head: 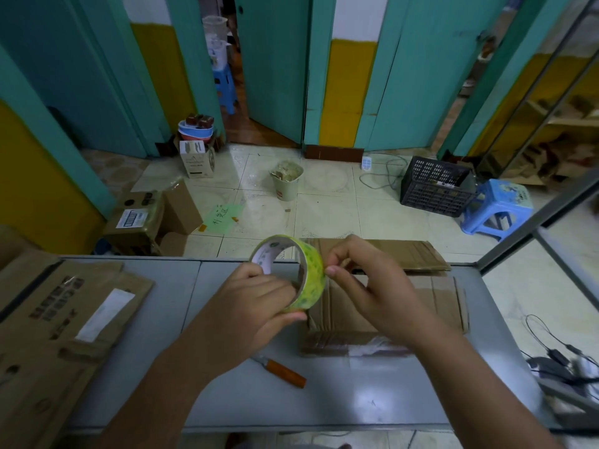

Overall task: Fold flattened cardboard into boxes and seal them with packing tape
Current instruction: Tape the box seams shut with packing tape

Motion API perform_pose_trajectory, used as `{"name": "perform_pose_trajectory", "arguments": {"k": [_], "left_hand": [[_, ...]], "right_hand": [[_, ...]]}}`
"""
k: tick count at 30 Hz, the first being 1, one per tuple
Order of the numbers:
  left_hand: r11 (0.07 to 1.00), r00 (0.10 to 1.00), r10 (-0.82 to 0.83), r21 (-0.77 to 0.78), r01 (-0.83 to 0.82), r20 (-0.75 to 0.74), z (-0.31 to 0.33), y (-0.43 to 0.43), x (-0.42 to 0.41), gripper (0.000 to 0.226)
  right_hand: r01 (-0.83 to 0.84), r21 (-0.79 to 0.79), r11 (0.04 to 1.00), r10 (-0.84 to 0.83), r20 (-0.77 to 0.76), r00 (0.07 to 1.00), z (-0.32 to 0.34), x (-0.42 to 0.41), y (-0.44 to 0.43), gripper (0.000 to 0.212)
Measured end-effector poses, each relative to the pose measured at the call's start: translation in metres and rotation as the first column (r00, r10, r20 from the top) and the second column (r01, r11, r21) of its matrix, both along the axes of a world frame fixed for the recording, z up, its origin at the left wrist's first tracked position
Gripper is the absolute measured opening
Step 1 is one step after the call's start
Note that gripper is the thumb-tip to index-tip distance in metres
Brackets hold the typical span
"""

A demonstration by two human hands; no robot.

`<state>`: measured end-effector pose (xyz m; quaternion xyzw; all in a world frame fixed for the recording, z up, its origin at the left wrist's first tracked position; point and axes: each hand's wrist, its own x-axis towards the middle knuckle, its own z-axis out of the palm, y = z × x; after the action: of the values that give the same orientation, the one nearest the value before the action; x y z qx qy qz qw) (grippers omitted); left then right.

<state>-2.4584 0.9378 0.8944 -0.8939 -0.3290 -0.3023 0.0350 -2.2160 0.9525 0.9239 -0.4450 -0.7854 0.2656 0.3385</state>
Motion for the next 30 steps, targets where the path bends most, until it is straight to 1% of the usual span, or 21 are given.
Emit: {"name": "perform_pose_trajectory", "arguments": {"k": [3, 7, 10, 12, 14, 16, 18, 20, 22, 23, 25, 28, 30], "left_hand": [[1.0, 1.0, -0.017, -0.021, 0.017, 0.012, 0.001, -0.001, -0.001, 0.032], [0.997, 0.998, -0.037, -0.066, 0.041, 0.052, 0.001, -0.002, -0.001, 0.029], [0.995, 0.996, -0.047, -0.087, 0.053, 0.07, 0.001, -0.002, 0.002, 0.029], [0.995, 0.997, -0.015, -0.098, 0.022, 0.07, 0.0, -0.001, 0.002, 0.031], [0.995, 0.996, 0.018, -0.097, -0.01, 0.085, 0.001, 0.002, -0.002, 0.031], [0.997, 0.996, 0.037, -0.075, -0.031, 0.087, 0.002, 0.004, -0.007, 0.033], [0.998, 0.997, 0.052, -0.023, -0.051, 0.063, 0.003, 0.005, -0.009, 0.034], [0.997, 0.997, 0.064, 0.036, -0.066, 0.044, 0.004, 0.004, -0.008, 0.032], [0.994, 0.997, 0.074, 0.08, -0.077, 0.036, 0.004, 0.004, -0.004, 0.028], [0.993, 0.997, 0.077, 0.09, -0.08, 0.03, 0.003, 0.004, -0.003, 0.025], [0.992, 0.997, 0.079, 0.096, -0.08, 0.017, 0.002, 0.002, 0.0, 0.021], [0.993, 0.997, 0.075, 0.093, -0.075, 0.009, 0.0, 0.0, 0.0, 0.014], [0.995, 0.998, 0.064, 0.083, -0.062, -0.015, 0.0, 0.0, -0.001, 0.005]], "right_hand": [[-0.048, 0.026, 0.999, 0.046, 0.056, 0.997, 0.004, 0.001, 0.001, 0.009], [-0.073, 0.031, 0.997, 0.068, 0.138, 0.988, 0.006, 0.0, -0.001, 0.01], [-0.084, 0.002, 0.996, 0.083, 0.133, 0.988, 0.005, 0.004, -0.003, 0.012], [-0.097, -0.008, 0.995, 0.098, 0.109, 0.989, 0.003, 0.005, -0.006, 0.013], [-0.065, -0.01, 0.998, 0.065, 0.046, 0.997, 0.001, 0.004, -0.009, 0.012], [0.05, -0.02, 0.999, -0.052, -0.097, 0.994, -0.001, 0.003, -0.009, 0.009], [0.171, -0.128, 0.977, -0.2, -0.269, 0.942, -0.001, 0.0, -0.008, 0.007], [0.167, -0.267, 0.949, -0.263, -0.381, 0.886, 0.0, -0.006, -0.009, 0.014], [0.11, -0.346, 0.932, -0.262, -0.43, 0.864, 0.0, -0.013, -0.013, 0.023], [0.093, -0.369, 0.925, -0.262, -0.439, 0.86, 0.001, -0.016, -0.014, 0.023], [0.086, -0.407, 0.91, -0.279, -0.446, 0.85, 0.002, -0.018, -0.016, 0.019], [0.087, -0.498, 0.863, -0.356, -0.475, 0.805, 0.003, -0.017, -0.017, 0.015], [0.075, -0.535, 0.842, -0.369, -0.467, 0.804, 0.003, -0.017, -0.017, 0.015]]}}
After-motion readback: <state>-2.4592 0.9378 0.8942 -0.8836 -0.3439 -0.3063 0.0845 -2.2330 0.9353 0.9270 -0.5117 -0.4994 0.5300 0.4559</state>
